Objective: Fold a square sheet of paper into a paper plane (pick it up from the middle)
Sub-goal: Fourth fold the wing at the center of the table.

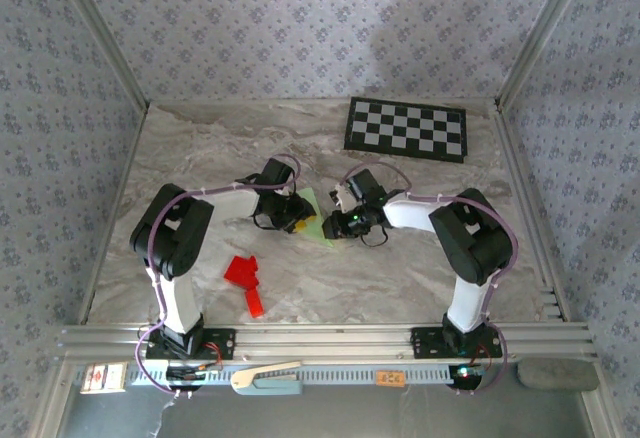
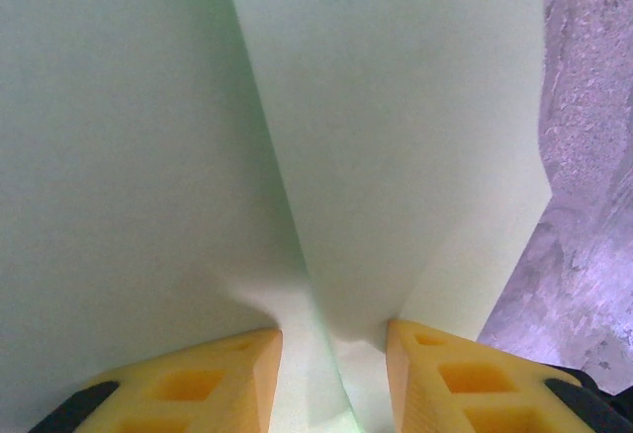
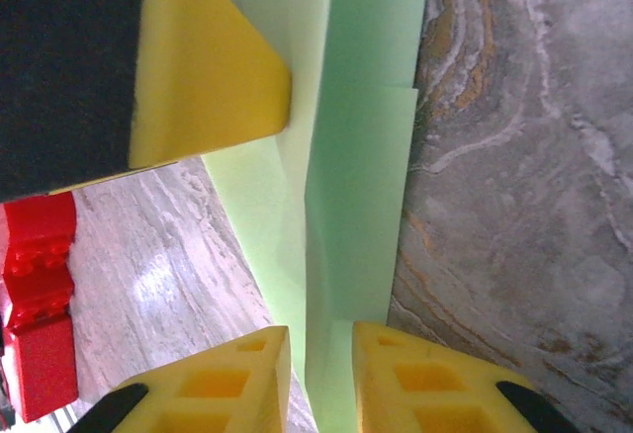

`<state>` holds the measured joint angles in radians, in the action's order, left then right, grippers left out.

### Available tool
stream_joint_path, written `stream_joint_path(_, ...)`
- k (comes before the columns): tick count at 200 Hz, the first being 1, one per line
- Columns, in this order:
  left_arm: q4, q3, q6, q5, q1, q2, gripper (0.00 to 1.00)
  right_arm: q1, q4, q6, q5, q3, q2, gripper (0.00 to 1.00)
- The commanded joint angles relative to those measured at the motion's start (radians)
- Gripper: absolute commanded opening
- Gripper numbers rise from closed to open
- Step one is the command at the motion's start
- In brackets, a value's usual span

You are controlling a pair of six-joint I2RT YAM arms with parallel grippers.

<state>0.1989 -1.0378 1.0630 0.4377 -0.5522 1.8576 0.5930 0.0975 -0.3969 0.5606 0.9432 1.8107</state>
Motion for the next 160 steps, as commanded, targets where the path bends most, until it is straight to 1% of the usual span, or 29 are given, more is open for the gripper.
stream_joint_path(1,0.122,0.027,-0.008,-0.073,-0.009,0.079,0.36,0.010,0.046,0.024,-0.029,0.014,0.009,0.23)
stream_joint_path(36,0.136,0.022,-0.005,-0.064,-0.011,0.090,0.38,0.020,0.051,0.032,-0.043,0.010,0.014,0.22)
stream_joint_path(79,0.188,0.009,-0.008,-0.083,-0.010,0.101,0.40,0.025,0.053,0.040,-0.051,0.009,0.010,0.23)
stream_joint_path(123,0.211,0.003,-0.009,-0.091,-0.011,0.113,0.40,0.025,0.054,0.039,-0.045,0.005,0.010,0.16)
stream_joint_path(160,0.214,0.002,-0.011,-0.090,-0.011,0.118,0.40,0.023,0.051,0.035,-0.028,0.003,0.010,0.12)
